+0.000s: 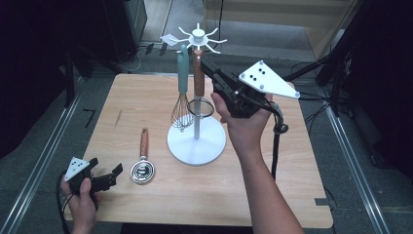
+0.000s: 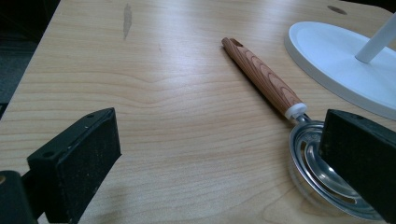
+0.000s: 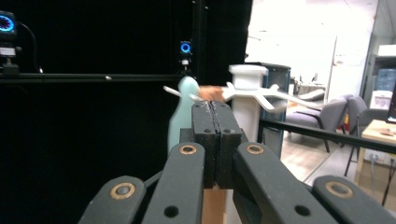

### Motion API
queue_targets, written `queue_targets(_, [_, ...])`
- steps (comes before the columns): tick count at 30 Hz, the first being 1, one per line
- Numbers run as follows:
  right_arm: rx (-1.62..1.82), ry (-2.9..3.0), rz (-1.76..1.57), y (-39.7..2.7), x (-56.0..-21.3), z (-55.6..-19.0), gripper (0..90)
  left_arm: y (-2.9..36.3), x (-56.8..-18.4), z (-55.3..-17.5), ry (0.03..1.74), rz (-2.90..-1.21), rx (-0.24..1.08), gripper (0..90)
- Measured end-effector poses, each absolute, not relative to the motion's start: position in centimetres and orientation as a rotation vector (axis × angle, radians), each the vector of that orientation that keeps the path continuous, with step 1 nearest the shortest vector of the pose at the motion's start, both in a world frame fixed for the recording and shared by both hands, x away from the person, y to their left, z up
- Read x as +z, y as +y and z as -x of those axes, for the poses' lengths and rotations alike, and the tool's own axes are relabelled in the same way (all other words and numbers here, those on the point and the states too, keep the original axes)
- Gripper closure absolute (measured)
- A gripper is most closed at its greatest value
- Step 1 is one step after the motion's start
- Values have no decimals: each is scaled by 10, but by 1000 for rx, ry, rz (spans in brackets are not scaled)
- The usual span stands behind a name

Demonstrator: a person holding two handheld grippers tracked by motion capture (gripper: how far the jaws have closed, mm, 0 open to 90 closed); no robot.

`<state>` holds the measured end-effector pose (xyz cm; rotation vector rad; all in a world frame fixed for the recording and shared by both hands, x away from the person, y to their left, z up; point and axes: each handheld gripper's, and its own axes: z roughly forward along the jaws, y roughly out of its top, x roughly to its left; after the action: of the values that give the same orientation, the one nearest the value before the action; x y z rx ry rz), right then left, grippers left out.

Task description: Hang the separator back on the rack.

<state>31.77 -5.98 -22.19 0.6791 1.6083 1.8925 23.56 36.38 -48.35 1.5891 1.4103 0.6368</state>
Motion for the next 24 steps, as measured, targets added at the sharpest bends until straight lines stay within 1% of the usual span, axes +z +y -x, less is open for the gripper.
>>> queue_targets(5, [1862, 1602, -733, -69, -228, -325, 900, 364, -484, -236, 1408, -1590, 630, 0])
queue_targets(8, [1856, 1587, -757, -75, -229, -328, 900, 363, -483, -236, 1415, -1590, 646, 125])
queue_targets(9, [1850, 1586, -764, -76, -229, -329, 900, 363, -483, -236, 1416, -1590, 647, 135])
queue_targets(17, [1830, 1564, -803, -77, -225, -337, 900, 363, -483, -236, 1414, -1589, 650, 135])
queue_targets(24, [1834, 1571, -778, -75, -224, -332, 900, 363, -483, -236, 1418, -1589, 650, 135])
